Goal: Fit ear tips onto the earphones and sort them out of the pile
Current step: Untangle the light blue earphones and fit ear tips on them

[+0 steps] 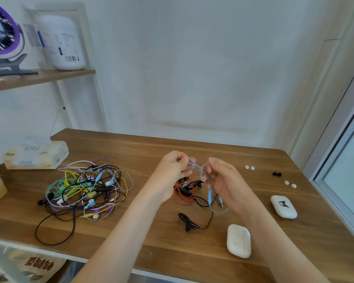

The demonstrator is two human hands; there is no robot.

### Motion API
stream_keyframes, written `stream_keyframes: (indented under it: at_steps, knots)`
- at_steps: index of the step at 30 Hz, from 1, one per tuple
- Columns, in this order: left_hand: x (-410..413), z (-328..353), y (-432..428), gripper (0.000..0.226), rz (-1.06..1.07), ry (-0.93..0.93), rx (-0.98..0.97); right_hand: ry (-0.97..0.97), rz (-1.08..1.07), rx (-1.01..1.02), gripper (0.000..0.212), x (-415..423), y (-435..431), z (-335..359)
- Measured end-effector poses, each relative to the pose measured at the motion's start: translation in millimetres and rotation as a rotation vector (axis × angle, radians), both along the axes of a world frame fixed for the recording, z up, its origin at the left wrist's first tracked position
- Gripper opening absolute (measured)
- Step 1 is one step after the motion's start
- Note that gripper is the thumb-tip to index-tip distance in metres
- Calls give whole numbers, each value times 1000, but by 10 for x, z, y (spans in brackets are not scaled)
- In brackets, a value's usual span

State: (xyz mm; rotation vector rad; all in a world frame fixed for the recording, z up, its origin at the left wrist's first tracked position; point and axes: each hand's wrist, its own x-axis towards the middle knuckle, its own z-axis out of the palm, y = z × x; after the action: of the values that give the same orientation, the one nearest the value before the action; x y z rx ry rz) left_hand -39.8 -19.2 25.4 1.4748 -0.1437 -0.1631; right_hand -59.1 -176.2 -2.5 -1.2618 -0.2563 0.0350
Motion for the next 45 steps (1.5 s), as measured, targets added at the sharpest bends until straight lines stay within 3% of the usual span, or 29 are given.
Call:
stream_keyframes:
  at_steps: [2,4,14,18,24,34,38,42,45]
  knots:
    - [-3,12,-1,25,3,42,-179,7,4,22,33,-7,-14,0]
    - [7,8,22,25,7,38,-218,18,-10,12,35,-14,-37,18]
    - [-3,-28,99,4,-231,23,105,82,-80,26,33,-29,-76,75]
    - [9,-80,106,16,-342,-84,343,56,-59,15,30,-33,-69,81]
    - [18,-113,124,6,-360,-121,395,45,-59,29,28,-43,-70,70]
    - [106,-203,157,19,-57,-41,153,158,-37,39,44,-76,-126,-27]
    - [140,-195,155,24,19,103,-132,137,-86,-99,46,-57,-157,-2]
    - [146,-155,179,33,-52,137,-405,136,-81,-149,46,-93,-179,19]
    - [152,-184,176,33,-151,84,-334,95,-103,-167,46,-106,-168,36]
